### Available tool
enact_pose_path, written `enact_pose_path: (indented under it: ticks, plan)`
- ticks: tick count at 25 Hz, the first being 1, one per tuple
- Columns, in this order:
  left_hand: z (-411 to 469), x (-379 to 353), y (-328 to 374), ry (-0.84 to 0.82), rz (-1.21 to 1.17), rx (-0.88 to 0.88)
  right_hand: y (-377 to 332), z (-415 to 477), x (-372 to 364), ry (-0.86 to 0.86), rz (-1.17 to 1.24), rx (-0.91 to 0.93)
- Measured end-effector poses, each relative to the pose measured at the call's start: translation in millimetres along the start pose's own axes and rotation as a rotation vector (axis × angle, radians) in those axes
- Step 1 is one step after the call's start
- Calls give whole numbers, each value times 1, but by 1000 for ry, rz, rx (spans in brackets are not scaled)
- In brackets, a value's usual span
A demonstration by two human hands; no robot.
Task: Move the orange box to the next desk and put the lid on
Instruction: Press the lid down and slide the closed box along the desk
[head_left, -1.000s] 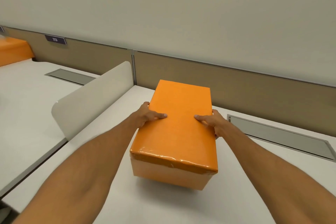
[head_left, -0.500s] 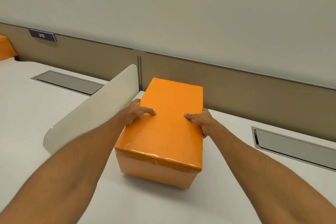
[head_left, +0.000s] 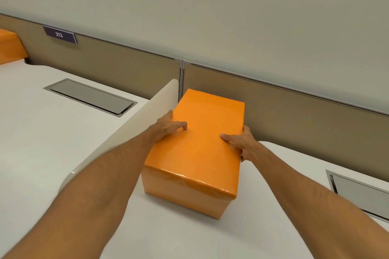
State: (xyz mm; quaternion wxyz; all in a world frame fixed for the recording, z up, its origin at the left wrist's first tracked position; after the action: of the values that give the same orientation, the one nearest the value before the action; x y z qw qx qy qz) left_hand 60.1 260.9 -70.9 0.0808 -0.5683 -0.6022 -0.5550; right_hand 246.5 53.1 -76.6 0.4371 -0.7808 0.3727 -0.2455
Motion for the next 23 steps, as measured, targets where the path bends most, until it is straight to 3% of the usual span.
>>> enact_pose_path:
  ticks: [23]
  plan:
    - [52,35,-3,189,417,-194,-3,23,-38,-30,75,-12]
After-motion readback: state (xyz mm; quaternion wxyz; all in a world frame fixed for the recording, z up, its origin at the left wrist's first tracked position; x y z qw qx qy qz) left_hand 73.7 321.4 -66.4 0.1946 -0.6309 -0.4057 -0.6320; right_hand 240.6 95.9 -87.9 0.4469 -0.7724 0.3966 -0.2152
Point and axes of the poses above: each hand's wrist, its own z-axis towards the middle knuckle, its own x-axis out of the back of the hand, y = z × x, the point moved 9 cm from there along z, towards the middle knuckle, and after that the axes turned 15 degrees about z, right-handed, at the moved point
